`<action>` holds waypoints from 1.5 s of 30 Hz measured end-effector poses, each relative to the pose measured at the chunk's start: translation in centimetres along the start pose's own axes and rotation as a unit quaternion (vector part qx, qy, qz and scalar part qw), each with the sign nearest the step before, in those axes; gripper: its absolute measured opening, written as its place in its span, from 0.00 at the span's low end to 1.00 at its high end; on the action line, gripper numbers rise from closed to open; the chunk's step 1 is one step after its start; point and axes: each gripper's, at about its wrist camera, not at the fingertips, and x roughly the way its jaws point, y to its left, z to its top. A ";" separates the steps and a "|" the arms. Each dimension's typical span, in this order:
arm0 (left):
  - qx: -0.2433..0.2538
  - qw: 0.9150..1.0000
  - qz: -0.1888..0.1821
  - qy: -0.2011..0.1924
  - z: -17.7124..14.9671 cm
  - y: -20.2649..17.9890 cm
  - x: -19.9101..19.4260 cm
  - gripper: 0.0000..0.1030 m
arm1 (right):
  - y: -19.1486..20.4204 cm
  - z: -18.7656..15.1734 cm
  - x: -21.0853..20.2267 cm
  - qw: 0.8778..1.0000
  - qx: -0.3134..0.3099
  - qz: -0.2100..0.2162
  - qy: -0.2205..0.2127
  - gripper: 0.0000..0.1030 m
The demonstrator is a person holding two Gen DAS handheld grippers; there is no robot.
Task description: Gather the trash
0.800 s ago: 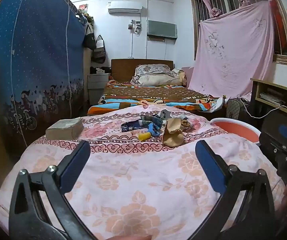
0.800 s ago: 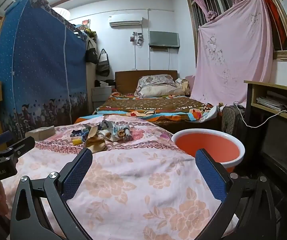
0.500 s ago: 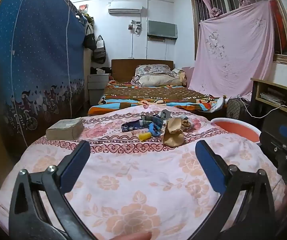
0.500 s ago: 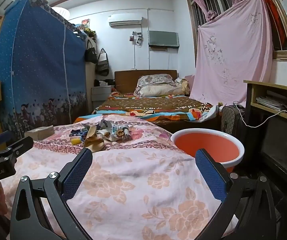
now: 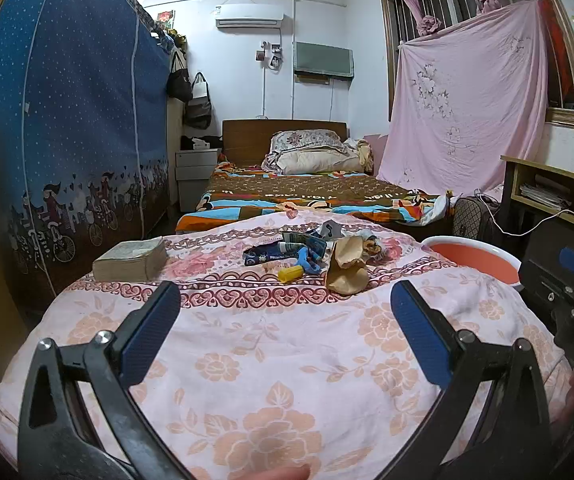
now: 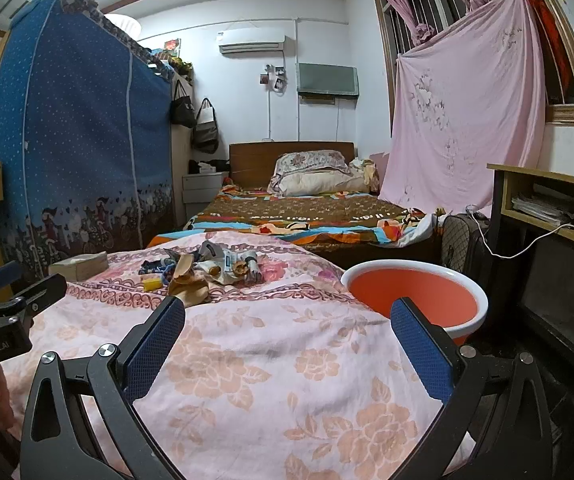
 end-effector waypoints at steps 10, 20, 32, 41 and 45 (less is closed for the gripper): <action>0.001 1.000 0.001 -0.001 0.0 0.0 -0.1 0.89 | 0.1 0.1 0.0 1.000 -0.001 0.000 0.000 1.00; 0.000 1.000 0.000 -0.001 0.0 0.1 0.1 0.89 | 0.1 0.1 0.0 1.000 -0.002 0.000 0.002 1.00; 0.000 1.000 0.000 -0.001 0.0 0.1 0.1 0.89 | 0.2 0.1 0.1 1.000 -0.003 0.000 0.001 1.00; 0.000 1.000 0.000 0.000 0.0 0.1 0.2 0.89 | 0.3 0.1 0.1 1.000 -0.004 -0.001 0.002 1.00; 0.001 1.000 0.000 0.000 -0.1 0.1 0.2 0.89 | 0.3 0.0 0.1 1.000 -0.004 -0.001 0.002 1.00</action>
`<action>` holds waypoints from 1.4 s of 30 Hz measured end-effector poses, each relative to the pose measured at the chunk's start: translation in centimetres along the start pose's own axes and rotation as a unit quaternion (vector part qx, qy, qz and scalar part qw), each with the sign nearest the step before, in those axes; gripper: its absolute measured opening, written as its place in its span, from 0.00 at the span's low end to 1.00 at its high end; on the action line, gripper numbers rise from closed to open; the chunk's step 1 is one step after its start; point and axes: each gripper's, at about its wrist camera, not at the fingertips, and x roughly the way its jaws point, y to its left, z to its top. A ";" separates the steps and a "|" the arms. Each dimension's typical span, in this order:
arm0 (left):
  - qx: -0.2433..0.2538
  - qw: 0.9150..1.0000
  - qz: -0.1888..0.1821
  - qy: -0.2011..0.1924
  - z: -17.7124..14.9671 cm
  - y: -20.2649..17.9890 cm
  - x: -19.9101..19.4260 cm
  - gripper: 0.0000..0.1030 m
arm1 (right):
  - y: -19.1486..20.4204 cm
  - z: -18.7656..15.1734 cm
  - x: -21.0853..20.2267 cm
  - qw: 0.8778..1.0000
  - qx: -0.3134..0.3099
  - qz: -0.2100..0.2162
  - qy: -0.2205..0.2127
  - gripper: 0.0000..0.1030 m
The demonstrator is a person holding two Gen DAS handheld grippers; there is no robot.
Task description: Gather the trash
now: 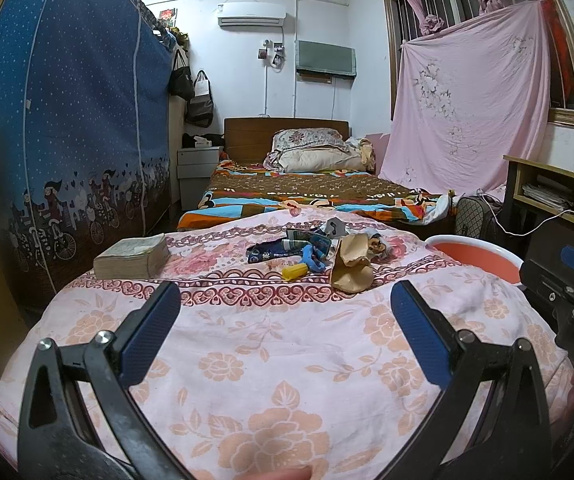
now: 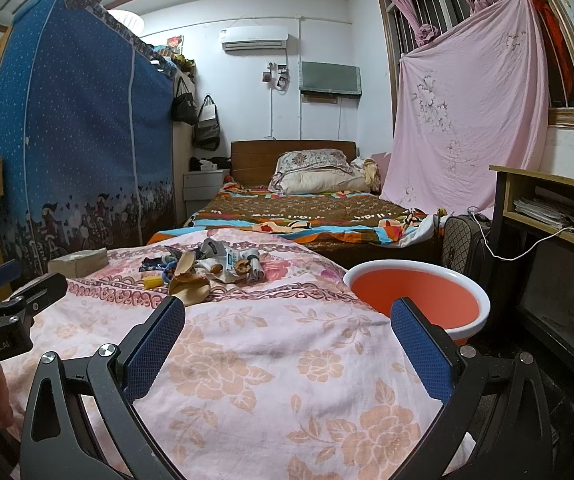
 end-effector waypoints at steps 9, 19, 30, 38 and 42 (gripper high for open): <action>0.000 1.000 0.000 0.000 0.0 0.0 0.0 0.89 | 0.1 -0.2 0.2 1.000 -0.002 -0.002 0.001 1.00; 0.005 1.000 0.012 0.002 0.1 1.6 0.6 0.89 | 0.9 0.6 1.9 1.000 -0.019 0.000 -0.012 1.00; -0.007 1.000 0.020 0.013 2.3 2.4 2.9 0.89 | 1.1 2.9 4.0 0.999 -0.015 0.027 -0.026 1.00; -0.034 0.999 0.003 0.001 5.0 4.7 5.1 0.89 | 1.1 5.2 6.9 0.998 -0.028 0.050 -0.031 1.00; -0.049 0.999 -0.014 0.005 6.3 5.8 7.0 0.89 | 1.3 6.3 8.8 0.997 -0.035 0.069 -0.030 1.00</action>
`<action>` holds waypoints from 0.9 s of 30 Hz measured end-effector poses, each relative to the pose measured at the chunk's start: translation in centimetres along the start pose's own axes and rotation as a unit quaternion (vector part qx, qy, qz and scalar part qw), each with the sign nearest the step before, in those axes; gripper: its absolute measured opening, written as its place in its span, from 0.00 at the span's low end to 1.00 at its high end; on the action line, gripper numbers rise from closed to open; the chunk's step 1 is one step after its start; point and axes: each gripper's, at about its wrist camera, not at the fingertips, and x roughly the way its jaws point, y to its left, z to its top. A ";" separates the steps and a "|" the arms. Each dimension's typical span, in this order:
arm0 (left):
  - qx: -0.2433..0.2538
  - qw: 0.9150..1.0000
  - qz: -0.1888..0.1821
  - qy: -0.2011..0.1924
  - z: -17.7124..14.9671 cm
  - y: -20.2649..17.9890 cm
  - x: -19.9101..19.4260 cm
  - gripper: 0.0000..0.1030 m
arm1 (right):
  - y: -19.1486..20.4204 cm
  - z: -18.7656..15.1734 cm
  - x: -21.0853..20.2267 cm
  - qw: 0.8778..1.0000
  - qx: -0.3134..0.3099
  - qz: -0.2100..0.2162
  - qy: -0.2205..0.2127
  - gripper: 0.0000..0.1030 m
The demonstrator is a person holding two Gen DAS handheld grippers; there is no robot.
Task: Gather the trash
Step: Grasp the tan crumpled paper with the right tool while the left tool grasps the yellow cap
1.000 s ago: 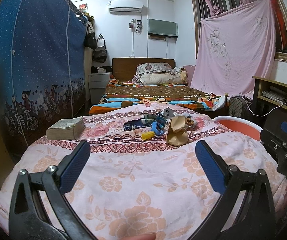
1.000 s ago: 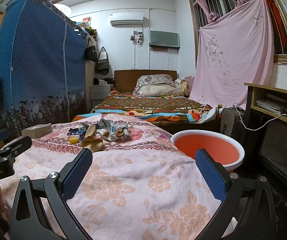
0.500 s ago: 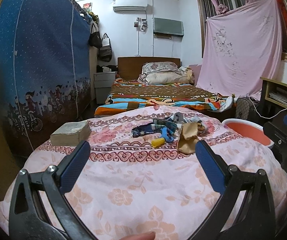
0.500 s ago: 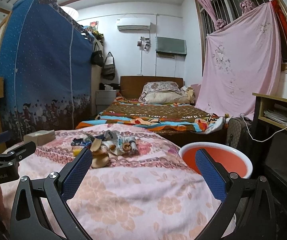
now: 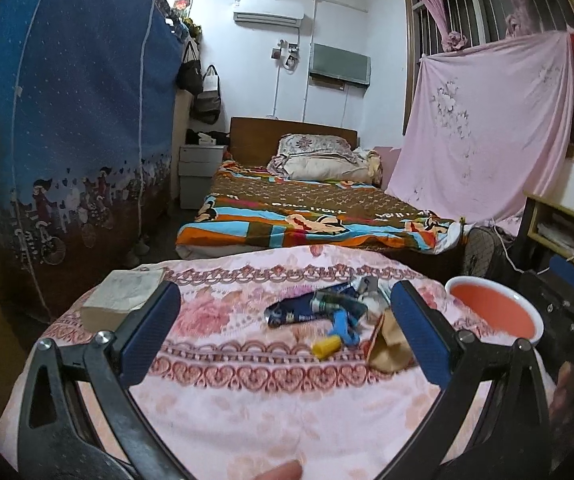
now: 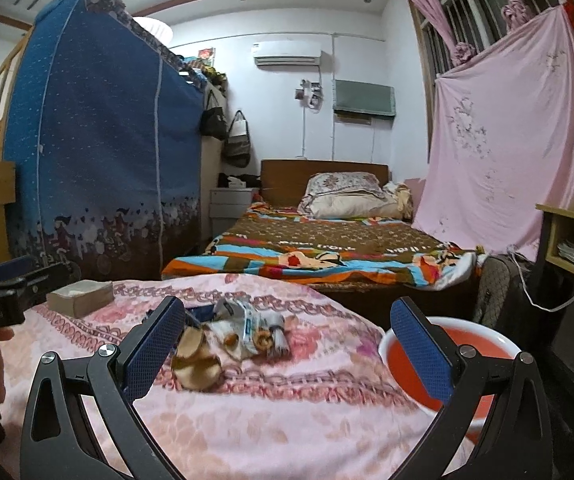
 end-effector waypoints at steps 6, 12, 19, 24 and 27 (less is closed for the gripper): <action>-0.009 0.999 -0.034 0.026 0.5 0.4 2.7 0.87 | -0.1 0.6 3.1 0.999 -0.017 0.018 0.020 0.94; 0.008 0.993 -0.075 0.087 -0.7 -0.9 5.8 0.83 | 0.5 0.0 6.7 0.994 -0.033 0.059 0.086 0.57; 0.003 0.977 -0.105 0.183 -2.2 -1.4 9.3 0.74 | 1.4 -1.3 8.7 0.981 -0.025 0.114 0.153 0.40; 0.005 0.962 -0.111 0.248 -3.5 -1.8 11.6 0.67 | 2.0 -2.9 9.4 0.962 0.006 0.153 0.224 0.38; 0.005 0.954 -0.110 0.278 -4.2 -2.0 12.6 0.63 | 2.2 -4.0 10.1 0.951 0.022 0.166 0.260 0.38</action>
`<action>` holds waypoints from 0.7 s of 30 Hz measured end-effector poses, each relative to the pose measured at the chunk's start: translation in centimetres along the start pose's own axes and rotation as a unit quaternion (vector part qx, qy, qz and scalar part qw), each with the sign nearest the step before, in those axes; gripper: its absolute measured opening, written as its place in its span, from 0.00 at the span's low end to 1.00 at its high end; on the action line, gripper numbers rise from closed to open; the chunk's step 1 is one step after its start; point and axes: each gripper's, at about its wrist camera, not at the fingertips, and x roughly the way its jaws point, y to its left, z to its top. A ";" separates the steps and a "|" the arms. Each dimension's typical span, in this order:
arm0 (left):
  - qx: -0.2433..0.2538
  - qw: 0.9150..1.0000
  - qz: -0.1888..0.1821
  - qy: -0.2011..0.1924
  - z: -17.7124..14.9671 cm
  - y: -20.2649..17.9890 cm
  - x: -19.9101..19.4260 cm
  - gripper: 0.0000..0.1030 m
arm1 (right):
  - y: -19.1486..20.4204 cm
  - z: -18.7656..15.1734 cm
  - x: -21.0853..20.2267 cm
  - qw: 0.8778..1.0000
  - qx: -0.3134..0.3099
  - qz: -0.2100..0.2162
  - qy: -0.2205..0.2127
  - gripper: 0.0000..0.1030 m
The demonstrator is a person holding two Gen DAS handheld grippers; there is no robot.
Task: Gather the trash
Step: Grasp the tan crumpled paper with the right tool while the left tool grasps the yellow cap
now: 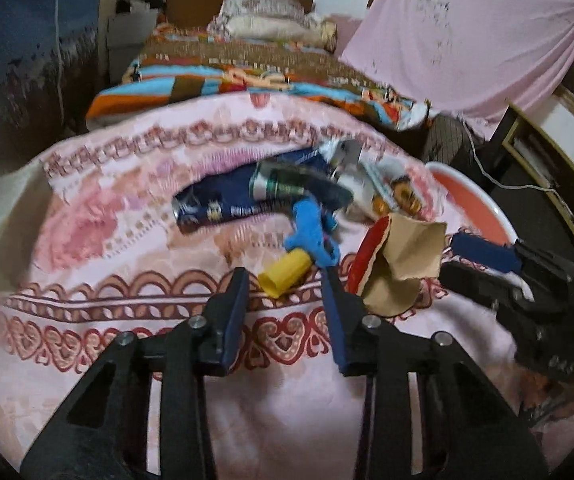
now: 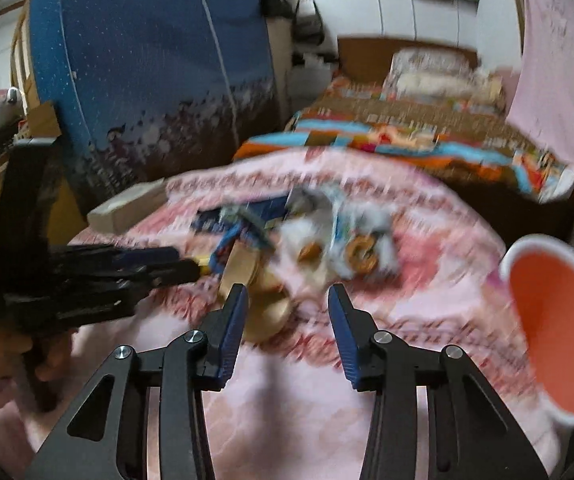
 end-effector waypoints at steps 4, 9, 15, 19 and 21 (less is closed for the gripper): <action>-0.007 1.000 -0.002 0.010 0.1 0.2 0.5 0.56 | 0.3 -0.1 1.4 1.000 -0.002 -0.003 0.022 0.39; -0.012 1.000 -0.003 0.017 0.2 0.4 0.6 0.49 | 0.1 0.2 3.0 0.999 0.008 0.007 0.051 0.39; -0.004 1.000 -0.003 0.015 0.4 0.1 0.6 0.46 | 0.4 -0.1 3.3 0.998 -0.002 0.016 0.055 0.24; 0.008 1.000 0.001 0.008 0.1 -0.5 0.2 0.46 | 0.2 -0.2 2.4 0.999 0.006 0.022 0.031 0.11; 0.010 1.000 0.005 0.004 -0.2 -0.7 -0.2 0.46 | 0.1 -0.5 1.7 0.999 0.011 0.026 0.018 0.08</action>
